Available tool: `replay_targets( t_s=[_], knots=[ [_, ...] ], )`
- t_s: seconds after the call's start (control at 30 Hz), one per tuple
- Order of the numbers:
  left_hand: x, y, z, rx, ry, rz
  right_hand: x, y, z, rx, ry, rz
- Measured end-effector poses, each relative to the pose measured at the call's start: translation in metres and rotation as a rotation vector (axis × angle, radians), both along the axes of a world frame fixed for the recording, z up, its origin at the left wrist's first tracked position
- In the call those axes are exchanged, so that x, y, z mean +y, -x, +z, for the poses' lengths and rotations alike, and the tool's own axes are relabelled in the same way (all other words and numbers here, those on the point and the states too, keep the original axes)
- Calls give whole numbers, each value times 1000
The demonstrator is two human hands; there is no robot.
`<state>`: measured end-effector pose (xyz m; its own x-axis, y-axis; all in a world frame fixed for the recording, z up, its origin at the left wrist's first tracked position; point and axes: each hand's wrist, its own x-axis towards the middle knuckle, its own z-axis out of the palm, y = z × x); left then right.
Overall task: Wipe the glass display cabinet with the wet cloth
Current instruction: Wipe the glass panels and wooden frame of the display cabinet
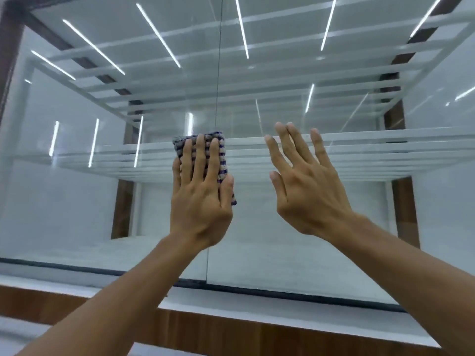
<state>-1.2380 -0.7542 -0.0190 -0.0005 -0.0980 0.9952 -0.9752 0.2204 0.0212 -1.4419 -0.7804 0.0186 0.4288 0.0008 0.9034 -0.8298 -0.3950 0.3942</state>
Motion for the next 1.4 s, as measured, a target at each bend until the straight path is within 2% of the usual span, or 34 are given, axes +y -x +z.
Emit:
replay_targets(
  t_s=[0.07,0.13,0.23,0.27,0.4,0.57,0.73,0.83,0.93,1.03,1.23,1.4],
  knots=[
    [-1,26,-14,-142,-5,18,-2,21,-10,-21,20,-14],
    [-5,57,1,-240,1,22,-4,39,-9,-62,24,-23],
    [-8,114,40,-162,-19,1,-6,71,2,-166,16,-47],
    [-10,134,42,-200,-25,-4,-7,85,4,-210,13,-56],
    [-15,177,27,-537,-16,18,-8,153,-5,-320,20,-76],
    [-19,242,69,-338,-52,-6,-11,210,-13,-352,47,-97],
    [-18,294,37,-669,-92,39,-8,269,-17,-452,50,-277],
    [-20,314,56,-639,-68,36,-5,308,-33,-538,46,-389],
    [-21,367,79,-566,-70,5,-9,320,-55,-546,104,-267],
    [-22,410,69,-663,-84,-3,-10,323,-66,-599,129,-123],
    [-21,379,29,-781,-71,-42,-6,308,-86,-534,98,-224],
    [-25,317,11,-646,-15,-44,-12,253,-84,-457,52,-74]
  ],
)
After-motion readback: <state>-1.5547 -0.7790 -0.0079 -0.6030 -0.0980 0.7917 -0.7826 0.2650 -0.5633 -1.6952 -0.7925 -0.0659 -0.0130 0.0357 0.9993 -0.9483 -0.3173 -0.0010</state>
